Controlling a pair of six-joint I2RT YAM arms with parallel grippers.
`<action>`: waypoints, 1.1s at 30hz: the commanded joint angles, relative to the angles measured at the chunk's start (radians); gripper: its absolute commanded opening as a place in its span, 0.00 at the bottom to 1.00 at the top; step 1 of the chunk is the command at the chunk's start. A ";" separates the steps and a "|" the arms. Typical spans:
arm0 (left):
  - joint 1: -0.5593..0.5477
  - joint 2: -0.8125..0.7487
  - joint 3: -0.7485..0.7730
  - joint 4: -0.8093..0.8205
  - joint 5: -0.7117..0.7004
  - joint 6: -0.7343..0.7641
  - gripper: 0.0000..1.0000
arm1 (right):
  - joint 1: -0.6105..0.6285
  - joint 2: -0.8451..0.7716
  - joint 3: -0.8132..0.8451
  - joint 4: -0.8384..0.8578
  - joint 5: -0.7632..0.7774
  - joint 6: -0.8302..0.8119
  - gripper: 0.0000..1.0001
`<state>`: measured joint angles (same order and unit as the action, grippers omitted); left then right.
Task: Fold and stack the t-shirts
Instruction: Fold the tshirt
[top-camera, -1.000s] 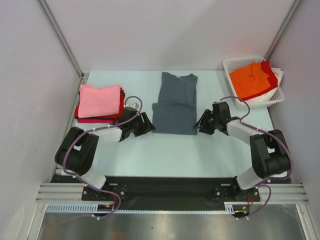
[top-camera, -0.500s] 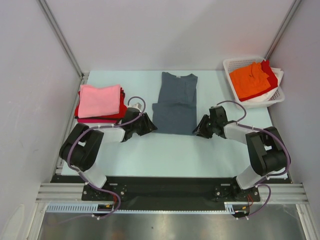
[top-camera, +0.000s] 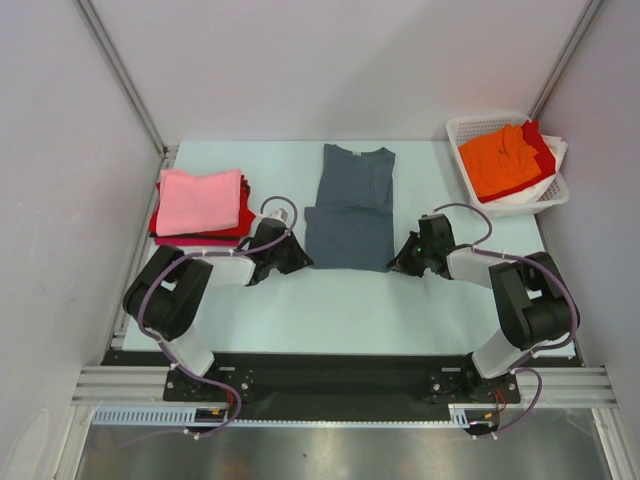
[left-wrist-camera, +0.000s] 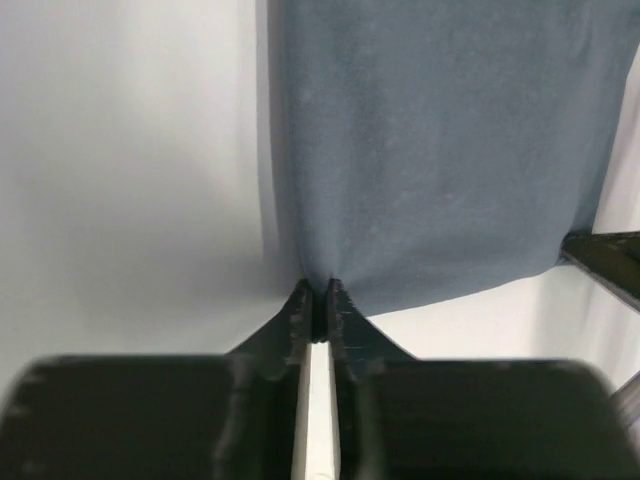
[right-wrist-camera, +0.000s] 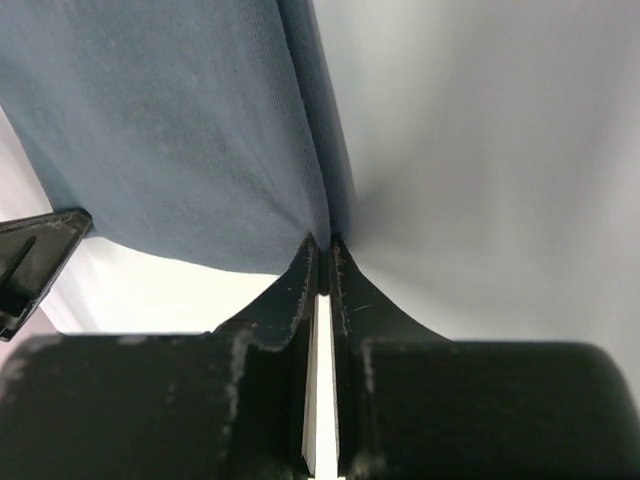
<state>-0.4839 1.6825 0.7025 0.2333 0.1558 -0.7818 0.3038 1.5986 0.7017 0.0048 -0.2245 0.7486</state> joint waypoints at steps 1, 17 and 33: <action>-0.013 0.017 0.012 -0.025 -0.030 0.009 0.00 | 0.005 -0.019 -0.027 -0.023 -0.009 -0.011 0.00; -0.120 -0.469 -0.040 -0.344 -0.067 0.107 0.00 | 0.029 -0.518 -0.061 -0.386 -0.055 -0.118 0.00; -0.052 -0.505 0.209 -0.492 0.039 0.130 0.00 | -0.014 -0.576 0.243 -0.525 -0.016 -0.146 0.00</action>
<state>-0.5747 1.1446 0.8204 -0.2543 0.1726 -0.6868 0.3130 0.9752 0.8547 -0.5236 -0.2607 0.6373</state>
